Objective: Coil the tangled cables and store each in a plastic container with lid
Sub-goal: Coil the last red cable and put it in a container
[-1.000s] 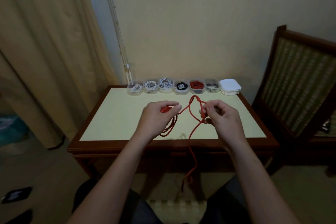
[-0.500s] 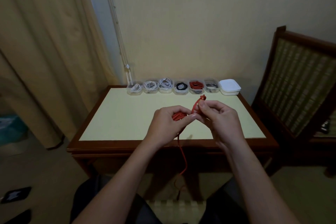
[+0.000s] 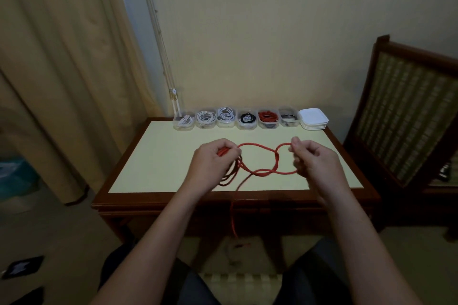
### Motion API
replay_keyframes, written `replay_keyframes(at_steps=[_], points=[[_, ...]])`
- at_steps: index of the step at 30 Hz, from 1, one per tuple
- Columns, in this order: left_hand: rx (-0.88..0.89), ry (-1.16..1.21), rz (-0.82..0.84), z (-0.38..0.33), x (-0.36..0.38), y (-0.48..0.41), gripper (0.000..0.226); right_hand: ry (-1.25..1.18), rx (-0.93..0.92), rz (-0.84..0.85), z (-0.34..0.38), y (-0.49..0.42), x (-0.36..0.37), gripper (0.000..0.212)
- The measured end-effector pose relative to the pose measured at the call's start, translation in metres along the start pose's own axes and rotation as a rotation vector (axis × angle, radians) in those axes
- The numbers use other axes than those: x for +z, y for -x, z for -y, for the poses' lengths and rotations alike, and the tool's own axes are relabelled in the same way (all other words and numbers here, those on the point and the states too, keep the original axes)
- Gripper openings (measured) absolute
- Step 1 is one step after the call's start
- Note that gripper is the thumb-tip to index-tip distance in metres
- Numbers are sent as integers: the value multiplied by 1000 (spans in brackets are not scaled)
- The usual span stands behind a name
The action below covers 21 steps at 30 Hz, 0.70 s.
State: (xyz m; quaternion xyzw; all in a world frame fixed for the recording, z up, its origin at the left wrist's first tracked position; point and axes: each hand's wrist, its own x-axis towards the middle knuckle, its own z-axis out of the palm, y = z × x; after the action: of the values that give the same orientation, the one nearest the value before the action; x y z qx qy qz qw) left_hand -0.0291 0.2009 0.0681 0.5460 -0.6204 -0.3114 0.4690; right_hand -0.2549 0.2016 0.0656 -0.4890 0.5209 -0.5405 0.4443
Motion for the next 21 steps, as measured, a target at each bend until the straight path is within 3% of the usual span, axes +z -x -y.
replay_keyframes(at_steps=[7,11,13,17,18,19,21], points=[[-41,-41,-54,3,-12,-5,15,352,-106,84,-19,-1,-12,44],[-54,-16,-100,0,-13,-8,15,-182,107,173,-35,-3,-7,35],[-62,-12,-140,-1,-16,-9,15,-192,135,200,-39,-2,-4,41],[-114,9,-245,2,-31,-13,15,612,-265,61,-41,-7,-10,56],[-119,0,-251,3,-33,-13,15,698,-312,25,-41,-9,-10,55],[-121,4,-262,3,-35,-13,15,701,-313,4,-42,-11,-11,54],[-135,49,-307,3,-35,-13,17,320,-163,20,-42,-12,-9,44]])
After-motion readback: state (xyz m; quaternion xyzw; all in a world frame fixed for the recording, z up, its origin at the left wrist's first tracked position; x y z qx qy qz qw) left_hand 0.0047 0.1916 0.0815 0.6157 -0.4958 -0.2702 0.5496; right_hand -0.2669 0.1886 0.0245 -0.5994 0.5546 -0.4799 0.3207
